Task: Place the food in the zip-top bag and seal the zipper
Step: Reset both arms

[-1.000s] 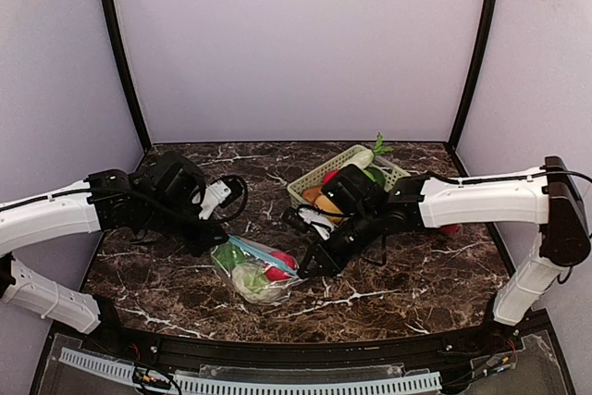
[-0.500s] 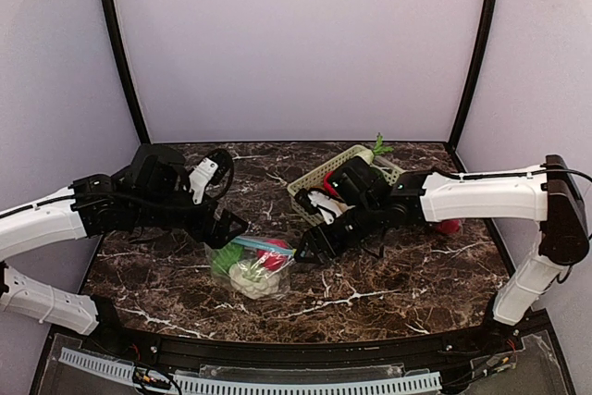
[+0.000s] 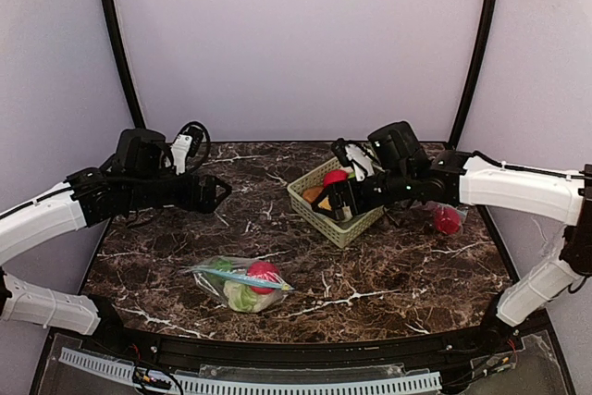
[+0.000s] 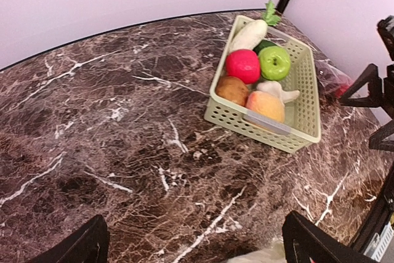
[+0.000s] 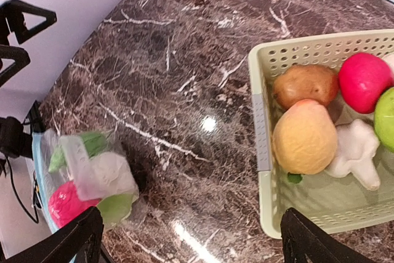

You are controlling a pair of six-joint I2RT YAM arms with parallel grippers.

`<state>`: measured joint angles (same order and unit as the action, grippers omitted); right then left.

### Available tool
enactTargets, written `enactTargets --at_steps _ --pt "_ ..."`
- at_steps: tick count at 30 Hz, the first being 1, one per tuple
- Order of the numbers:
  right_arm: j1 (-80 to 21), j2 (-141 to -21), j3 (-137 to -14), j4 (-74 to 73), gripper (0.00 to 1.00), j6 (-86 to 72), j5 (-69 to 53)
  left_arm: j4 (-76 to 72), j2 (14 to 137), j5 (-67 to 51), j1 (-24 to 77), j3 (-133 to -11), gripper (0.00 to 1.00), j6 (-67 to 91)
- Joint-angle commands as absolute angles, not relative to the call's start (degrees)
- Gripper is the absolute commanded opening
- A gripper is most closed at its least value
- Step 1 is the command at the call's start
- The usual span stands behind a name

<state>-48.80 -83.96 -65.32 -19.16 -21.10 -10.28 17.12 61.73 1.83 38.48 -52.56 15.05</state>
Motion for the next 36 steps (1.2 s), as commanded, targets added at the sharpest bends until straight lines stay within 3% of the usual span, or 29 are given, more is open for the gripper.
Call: enactTargets --at_steps 1,11,16,26,36 --pt "-42.73 -81.0 -60.78 -15.57 0.99 -21.4 -9.01 13.21 61.7 1.28 32.66 -49.08 0.99 15.77" --pt "-21.57 -70.8 -47.81 -11.55 0.99 -22.54 -8.37 7.17 59.08 -1.72 14.18 -42.56 0.99 18.26" --pt "-14.53 -61.65 -41.53 -8.59 0.99 -21.55 -5.09 4.74 53.85 3.15 6.93 -37.69 0.99 19.57" --pt "-12.74 -44.1 -27.4 6.27 0.99 -13.83 3.79 -14.86 45.32 14.98 6.62 -21.28 0.99 12.92" --pt "-12.72 -38.65 -14.9 19.16 0.98 -4.78 9.95 -34.44 50.67 17.73 6.62 -10.56 0.99 3.74"
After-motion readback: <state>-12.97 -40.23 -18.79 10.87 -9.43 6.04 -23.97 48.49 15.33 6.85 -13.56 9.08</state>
